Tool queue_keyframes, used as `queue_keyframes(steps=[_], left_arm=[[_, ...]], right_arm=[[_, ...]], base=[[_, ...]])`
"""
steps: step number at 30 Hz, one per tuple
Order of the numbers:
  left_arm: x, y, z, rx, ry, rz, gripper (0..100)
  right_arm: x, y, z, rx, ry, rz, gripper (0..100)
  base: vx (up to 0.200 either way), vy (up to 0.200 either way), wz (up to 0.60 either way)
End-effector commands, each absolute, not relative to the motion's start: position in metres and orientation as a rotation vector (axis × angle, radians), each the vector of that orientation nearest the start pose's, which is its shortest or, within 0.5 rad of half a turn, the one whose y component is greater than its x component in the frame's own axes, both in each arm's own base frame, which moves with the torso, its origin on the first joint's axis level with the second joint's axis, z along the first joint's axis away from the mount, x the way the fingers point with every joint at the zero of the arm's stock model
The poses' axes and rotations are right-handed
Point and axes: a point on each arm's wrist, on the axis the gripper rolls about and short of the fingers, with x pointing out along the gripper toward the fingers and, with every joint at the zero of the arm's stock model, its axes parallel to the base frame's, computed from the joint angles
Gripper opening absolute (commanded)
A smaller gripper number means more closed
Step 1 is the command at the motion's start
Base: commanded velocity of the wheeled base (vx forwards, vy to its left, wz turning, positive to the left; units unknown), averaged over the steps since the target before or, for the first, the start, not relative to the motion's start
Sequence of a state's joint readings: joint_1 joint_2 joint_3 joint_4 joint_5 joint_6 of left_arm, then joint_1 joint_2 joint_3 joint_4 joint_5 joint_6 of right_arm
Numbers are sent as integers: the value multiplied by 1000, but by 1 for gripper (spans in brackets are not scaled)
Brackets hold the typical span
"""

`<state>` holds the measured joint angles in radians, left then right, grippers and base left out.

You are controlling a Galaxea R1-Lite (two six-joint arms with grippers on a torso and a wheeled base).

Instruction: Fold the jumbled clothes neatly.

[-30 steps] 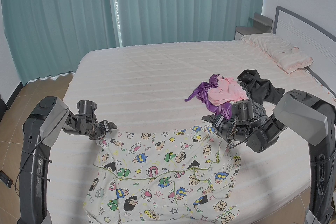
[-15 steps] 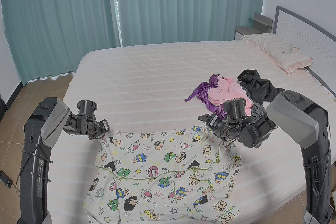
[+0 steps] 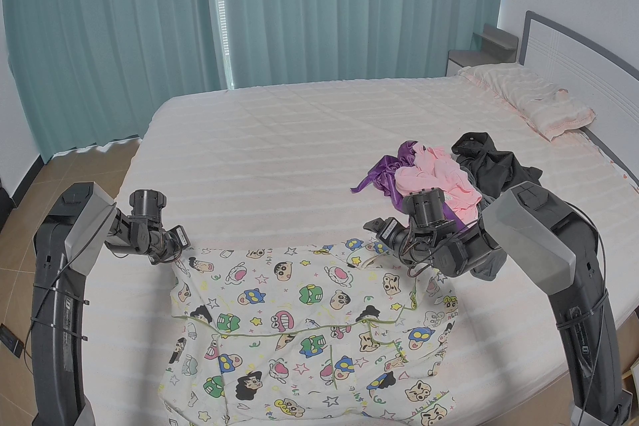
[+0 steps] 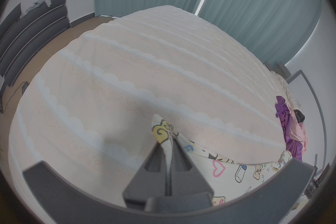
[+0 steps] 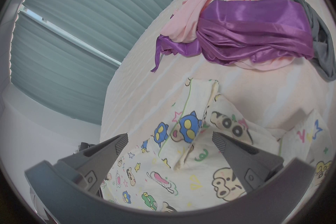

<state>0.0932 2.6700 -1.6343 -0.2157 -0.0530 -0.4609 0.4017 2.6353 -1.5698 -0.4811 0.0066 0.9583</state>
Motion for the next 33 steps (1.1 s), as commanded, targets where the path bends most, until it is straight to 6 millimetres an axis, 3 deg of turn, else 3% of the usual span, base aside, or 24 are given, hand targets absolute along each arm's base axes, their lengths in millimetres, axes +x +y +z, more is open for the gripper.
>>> queue_keyframes(steps=[1, 11, 12, 20, 28, 33], left_arm=[[488, 44, -47, -494, 785, 224, 0], [486, 41, -48, -491, 780, 217, 0], [486, 41, -48, -493, 782, 217, 100], [487, 42, -42, -495, 755, 216, 100], [486, 49, -19, -604, 695, 258, 100], [479, 59, -18, -615, 701, 281, 100]], right_arm=[[467, 205, -41, 802, 728, 82, 100], [483, 216, -46, 785, 742, 52, 100], [483, 217, -50, 779, 757, 45, 100], [484, 218, -52, 755, 792, 0, 100], [493, 226, -41, 851, 729, 12, 100], [493, 222, -62, 900, 737, -55, 100]], base=[[0, 0, 0], [0, 0, 0], [0, 0, 0], [0, 0, 0], [0, 0, 0], [0, 0, 0]])
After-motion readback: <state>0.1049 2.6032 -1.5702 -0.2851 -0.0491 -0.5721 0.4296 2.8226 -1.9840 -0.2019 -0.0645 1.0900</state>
